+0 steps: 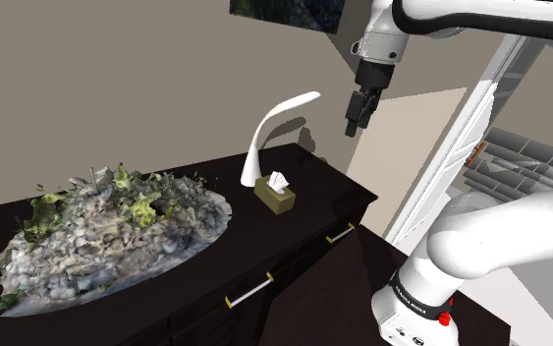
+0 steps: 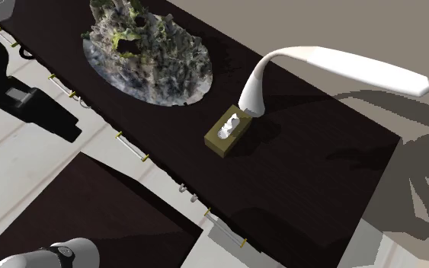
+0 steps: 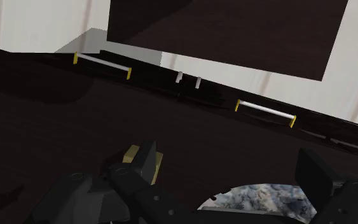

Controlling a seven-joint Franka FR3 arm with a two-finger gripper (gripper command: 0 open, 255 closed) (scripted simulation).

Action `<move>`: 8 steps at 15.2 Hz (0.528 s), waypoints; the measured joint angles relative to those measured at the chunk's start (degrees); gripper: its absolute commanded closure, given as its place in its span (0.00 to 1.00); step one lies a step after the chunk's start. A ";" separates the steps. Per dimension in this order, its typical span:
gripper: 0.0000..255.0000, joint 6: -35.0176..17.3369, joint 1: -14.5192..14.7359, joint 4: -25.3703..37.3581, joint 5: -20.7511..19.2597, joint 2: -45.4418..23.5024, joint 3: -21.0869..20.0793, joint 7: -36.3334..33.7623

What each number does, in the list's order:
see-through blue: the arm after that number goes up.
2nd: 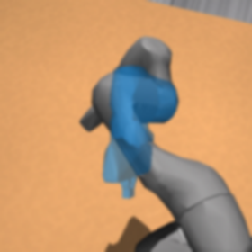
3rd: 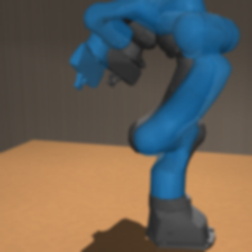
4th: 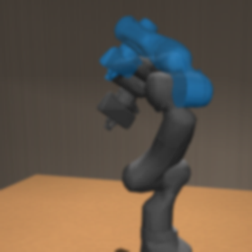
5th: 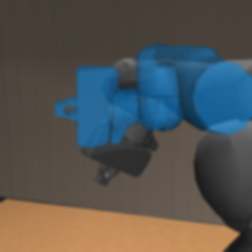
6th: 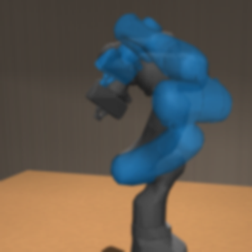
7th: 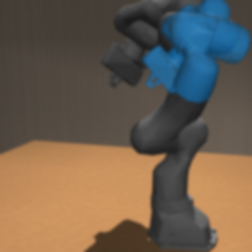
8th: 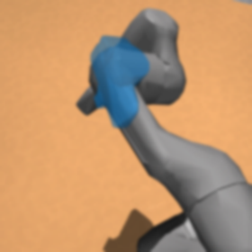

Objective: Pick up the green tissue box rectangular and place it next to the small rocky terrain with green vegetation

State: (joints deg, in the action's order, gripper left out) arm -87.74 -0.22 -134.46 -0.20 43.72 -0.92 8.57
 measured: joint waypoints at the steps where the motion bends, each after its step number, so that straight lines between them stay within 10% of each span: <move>1: 0.00 0.00 0.00 0.00 0.00 0.00 0.00 0.00; 8: 0.00 -12.51 -0.66 -5.96 0.12 -3.80 7.82 8.40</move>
State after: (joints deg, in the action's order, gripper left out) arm -100.25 -0.88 -140.42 -0.08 39.92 6.90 16.97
